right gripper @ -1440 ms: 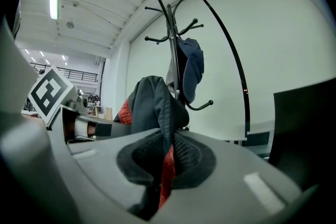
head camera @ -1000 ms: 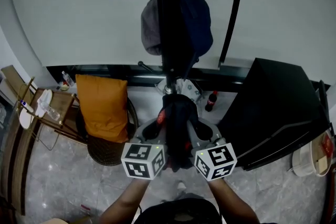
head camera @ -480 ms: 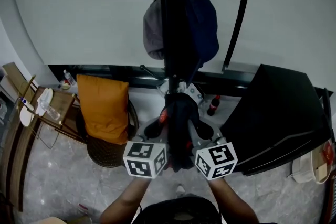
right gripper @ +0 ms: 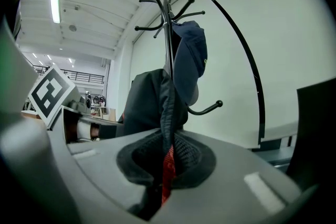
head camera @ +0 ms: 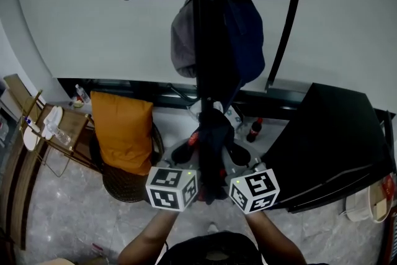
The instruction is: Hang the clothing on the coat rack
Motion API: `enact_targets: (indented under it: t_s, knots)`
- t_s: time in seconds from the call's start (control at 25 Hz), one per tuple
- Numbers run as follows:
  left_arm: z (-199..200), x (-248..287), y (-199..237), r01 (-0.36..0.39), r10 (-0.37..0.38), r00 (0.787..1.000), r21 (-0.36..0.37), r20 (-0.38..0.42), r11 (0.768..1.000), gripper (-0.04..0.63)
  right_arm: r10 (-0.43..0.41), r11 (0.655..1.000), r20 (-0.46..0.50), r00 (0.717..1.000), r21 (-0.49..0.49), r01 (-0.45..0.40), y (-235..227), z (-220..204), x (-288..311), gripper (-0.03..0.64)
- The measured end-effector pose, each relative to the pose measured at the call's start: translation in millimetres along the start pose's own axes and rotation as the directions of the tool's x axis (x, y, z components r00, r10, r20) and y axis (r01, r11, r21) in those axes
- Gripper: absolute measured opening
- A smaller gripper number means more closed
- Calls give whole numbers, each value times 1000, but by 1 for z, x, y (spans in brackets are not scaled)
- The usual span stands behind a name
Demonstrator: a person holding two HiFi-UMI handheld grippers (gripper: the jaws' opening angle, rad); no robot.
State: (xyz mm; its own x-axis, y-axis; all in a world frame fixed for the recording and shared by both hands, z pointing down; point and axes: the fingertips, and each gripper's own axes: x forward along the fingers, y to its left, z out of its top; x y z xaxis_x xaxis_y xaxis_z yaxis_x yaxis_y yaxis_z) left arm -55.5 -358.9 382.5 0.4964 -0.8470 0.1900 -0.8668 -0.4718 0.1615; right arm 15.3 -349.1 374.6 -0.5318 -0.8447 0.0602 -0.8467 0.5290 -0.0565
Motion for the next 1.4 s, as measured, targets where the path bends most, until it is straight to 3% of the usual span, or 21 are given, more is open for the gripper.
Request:
enact_targets:
  t_s: [0.56, 1.4]
  knots:
    - [-1, 12, -2, 22, -22, 1000, -2, 0, 1000, 35, 24, 1000, 2, 1000, 6, -24, -3, -1, 10, 20]
    - [-18, 18, 3, -11, 11, 999, 8, -51, 1000, 35, 35, 999, -35, 999, 33, -33, -7, -17, 16, 20]
